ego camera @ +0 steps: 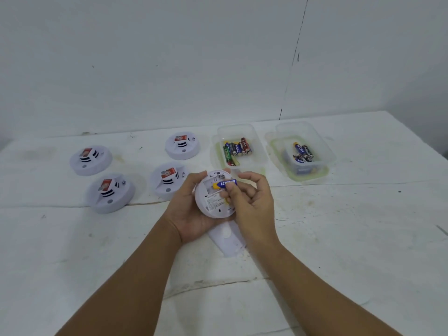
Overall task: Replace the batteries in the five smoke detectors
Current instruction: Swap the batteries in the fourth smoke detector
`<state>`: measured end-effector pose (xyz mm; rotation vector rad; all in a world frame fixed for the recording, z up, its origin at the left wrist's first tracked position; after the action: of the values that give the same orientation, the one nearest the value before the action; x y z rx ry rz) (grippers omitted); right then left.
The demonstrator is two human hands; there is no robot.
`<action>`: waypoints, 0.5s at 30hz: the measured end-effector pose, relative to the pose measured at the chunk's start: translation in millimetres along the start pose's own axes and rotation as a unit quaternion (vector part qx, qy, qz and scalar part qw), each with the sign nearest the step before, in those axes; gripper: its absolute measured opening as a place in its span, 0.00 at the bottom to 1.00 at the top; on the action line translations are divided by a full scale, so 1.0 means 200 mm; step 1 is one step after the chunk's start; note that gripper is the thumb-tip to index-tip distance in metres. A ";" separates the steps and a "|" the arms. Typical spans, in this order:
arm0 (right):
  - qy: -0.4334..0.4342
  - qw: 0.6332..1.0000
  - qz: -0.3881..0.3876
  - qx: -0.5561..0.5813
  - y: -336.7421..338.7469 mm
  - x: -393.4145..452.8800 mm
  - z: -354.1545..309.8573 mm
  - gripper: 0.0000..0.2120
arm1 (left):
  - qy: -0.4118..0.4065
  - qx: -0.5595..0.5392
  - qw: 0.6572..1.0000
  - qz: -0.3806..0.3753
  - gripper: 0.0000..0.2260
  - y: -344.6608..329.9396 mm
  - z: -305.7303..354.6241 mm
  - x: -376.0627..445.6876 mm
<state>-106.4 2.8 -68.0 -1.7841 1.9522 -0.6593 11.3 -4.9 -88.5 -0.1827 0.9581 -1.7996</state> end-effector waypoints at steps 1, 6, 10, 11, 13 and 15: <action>0.003 1.000 0.011 -0.004 -0.01 0.00 0.00 0.09 | -0.004 -0.008 1.000 -0.008 0.26 -0.01 0.00 0.00; 0.046 0.997 0.020 -0.059 -0.10 0.00 -0.02 0.08 | -0.004 -0.003 1.000 0.010 0.18 0.00 0.01 -0.01; 0.066 0.995 0.031 -0.066 -0.10 -0.03 -0.01 0.07 | -0.002 -0.014 1.000 0.003 0.18 0.00 0.01 -0.02; 0.067 0.995 0.030 -0.070 -0.10 -0.03 -0.01 0.07 | -0.001 -0.016 1.000 0.003 0.18 0.00 0.00 -0.02; 0.057 0.995 0.023 -0.082 -0.11 -0.02 0.00 0.07 | -0.001 -0.017 1.000 0.003 0.17 0.01 0.00 -0.02; 0.043 0.995 0.014 -0.089 -0.11 -0.02 -0.01 0.07 | -0.001 -0.013 1.000 0.009 0.17 0.01 0.01 -0.02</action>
<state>-88.4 5.2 -53.7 -1.8562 2.1506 -0.5775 15.4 -2.1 -87.2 -0.1907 0.9790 -1.7708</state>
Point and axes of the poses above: each hand's wrist, its own x-axis towards the middle knuckle, its own y-axis out of the back of the hand, z = x × y, the point moved 7 cm from there along x, towards the middle knuckle, and after that the axes turned 15 degrees about x, right-handed, at the moved point
